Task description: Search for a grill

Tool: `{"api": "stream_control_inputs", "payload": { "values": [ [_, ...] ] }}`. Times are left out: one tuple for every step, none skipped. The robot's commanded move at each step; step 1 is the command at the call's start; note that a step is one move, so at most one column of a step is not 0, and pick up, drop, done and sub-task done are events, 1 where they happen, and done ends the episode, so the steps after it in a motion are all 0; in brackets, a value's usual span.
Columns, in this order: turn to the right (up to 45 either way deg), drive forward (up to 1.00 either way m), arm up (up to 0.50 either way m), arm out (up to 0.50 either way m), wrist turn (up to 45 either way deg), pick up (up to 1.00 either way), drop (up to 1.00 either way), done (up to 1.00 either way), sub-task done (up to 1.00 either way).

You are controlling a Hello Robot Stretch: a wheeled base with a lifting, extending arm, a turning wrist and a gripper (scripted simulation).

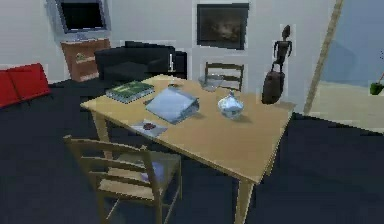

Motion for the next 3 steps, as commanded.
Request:
{"api": "stream_control_inputs", "payload": {
  "values": [
    [39.0, 0.00, 0.00, 0.00, 0.0, 0.00, 0.00, 0.00, 0.00],
    [0.0, 1.00, 0.00, 0.00, 0.0, 0.00, 0.00, 0.00, 0.00],
    [0.0, 1.00, 0.00, 0.00, 0.0, 0.00, 0.00, 0.00, 0.00]
  ]
}}
